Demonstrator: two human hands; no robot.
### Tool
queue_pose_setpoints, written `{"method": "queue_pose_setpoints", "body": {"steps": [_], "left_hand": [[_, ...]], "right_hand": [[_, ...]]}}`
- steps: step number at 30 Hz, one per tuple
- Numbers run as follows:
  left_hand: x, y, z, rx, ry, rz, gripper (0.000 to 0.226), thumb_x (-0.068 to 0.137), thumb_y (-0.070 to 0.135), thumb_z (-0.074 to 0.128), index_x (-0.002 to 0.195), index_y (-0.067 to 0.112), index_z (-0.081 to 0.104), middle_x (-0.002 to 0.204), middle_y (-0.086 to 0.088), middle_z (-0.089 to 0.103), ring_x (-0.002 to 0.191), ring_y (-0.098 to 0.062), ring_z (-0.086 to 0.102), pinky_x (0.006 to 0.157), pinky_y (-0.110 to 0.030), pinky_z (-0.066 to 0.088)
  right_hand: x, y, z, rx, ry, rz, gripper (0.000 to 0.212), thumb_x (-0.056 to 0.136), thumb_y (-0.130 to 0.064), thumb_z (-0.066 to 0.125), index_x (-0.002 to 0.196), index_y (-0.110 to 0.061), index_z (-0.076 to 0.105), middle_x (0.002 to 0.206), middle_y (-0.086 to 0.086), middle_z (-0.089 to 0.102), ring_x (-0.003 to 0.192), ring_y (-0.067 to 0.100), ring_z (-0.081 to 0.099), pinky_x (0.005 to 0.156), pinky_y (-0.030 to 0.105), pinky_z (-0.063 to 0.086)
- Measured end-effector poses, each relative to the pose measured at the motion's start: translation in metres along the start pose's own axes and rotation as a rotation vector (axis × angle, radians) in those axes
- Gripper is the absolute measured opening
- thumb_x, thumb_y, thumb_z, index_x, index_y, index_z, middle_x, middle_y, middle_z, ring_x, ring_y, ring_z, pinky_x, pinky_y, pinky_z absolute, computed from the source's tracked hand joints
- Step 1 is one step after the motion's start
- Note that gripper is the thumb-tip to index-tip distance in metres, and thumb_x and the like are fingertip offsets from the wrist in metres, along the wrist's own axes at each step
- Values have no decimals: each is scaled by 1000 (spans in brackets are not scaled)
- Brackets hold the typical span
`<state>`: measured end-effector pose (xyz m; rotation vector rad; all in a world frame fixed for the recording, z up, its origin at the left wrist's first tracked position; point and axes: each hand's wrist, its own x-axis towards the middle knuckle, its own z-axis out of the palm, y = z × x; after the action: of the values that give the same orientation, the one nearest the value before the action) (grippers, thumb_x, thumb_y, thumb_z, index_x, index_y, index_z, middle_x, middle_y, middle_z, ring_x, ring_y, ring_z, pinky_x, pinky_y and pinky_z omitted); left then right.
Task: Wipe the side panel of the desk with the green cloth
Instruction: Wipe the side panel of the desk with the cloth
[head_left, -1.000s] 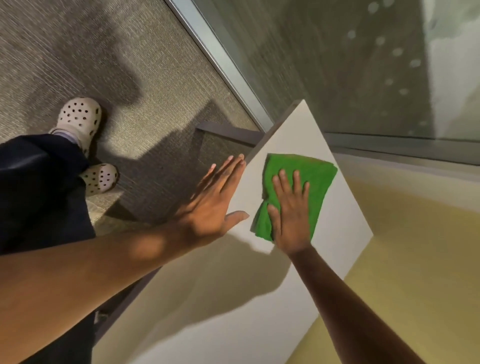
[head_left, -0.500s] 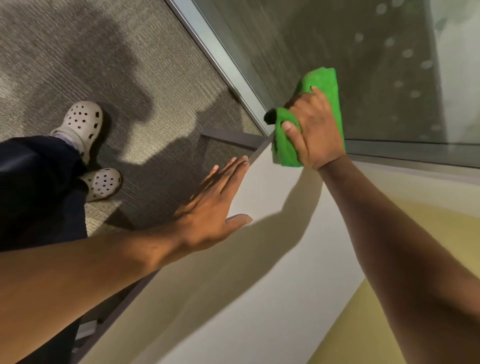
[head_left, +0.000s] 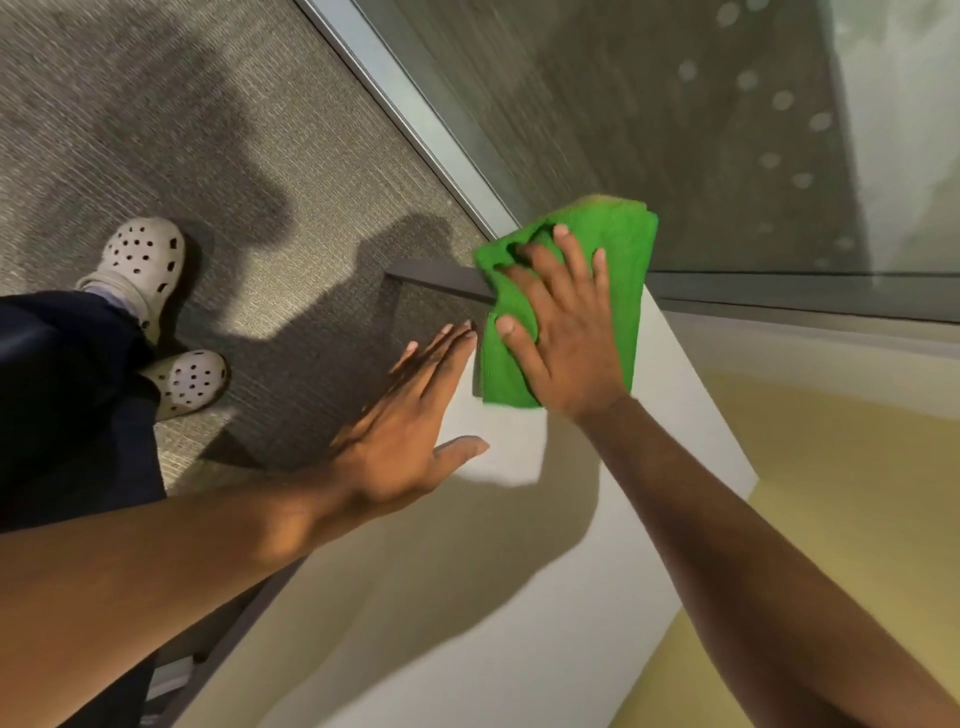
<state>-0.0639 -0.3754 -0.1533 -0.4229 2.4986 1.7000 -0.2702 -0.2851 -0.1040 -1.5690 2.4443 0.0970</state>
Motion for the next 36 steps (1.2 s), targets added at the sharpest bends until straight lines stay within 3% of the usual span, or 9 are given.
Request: {"method": "queue_pose_setpoints", "body": {"steps": [3,6,12,16,18,21,25,32,36], "left_hand": [[-1,1,0,2,12,3,101,93,48,64,164,12,1,169,6,-2,159,-8,-4,129,-28,-6],[-2,0,0,7,3,12,103,94,48,65,164,15,-3,172,6,-5,161,-10,-3,129,-30,-2],[-3,0,0,15,11,13,102,95,50,64,164,15,-3,174,4,-2,161,-10,-4,129,-29,-3],[-3,2,-1,-5,8,12,101,95,49,64,164,15,-2,175,3,0,161,-9,-5,130,-31,-2],[-3,2,-1,-5,12,16,101,95,49,64,165,15,-1,175,3,1,161,-9,-4,130,-32,0],[-4,3,-3,-11,20,17,102,94,48,65,165,15,0,174,3,1,161,-11,1,131,-34,4],[-3,4,-4,-33,21,16,104,92,46,68,165,16,-1,174,5,-1,161,-11,2,131,-37,7],[-3,8,-4,7,60,-48,103,87,48,75,162,6,17,169,-12,27,157,-25,23,129,-31,7],[-3,7,0,13,63,-39,108,87,45,73,164,10,6,173,-8,15,159,-16,13,129,-26,0]], "right_hand": [[37,5,-2,-62,88,168,39,100,-48,46,109,-15,66,128,8,62,144,32,43,120,62,28],[71,3,-10,-2,153,396,36,93,-45,48,89,-14,66,107,11,64,109,36,57,90,50,47],[97,24,-28,301,113,929,52,90,-56,43,99,-13,71,109,20,73,106,41,64,89,43,49],[69,29,-13,275,264,918,71,93,-55,21,109,-7,70,114,21,72,110,42,62,93,47,47],[53,26,-5,245,289,819,70,98,-53,18,126,-9,65,130,16,68,126,38,58,105,49,43],[20,4,3,209,185,633,55,111,-43,25,163,-26,31,171,1,31,161,30,21,127,58,12],[-39,-50,14,250,27,557,59,111,-46,26,167,-36,11,177,-9,-2,164,23,-11,129,60,-6],[-8,-69,13,273,47,753,85,99,-59,49,167,-36,4,177,-10,-6,164,26,-13,125,64,-8],[44,-60,9,255,148,956,97,89,-46,60,168,-30,5,177,-5,0,164,32,-5,124,71,2]]}}
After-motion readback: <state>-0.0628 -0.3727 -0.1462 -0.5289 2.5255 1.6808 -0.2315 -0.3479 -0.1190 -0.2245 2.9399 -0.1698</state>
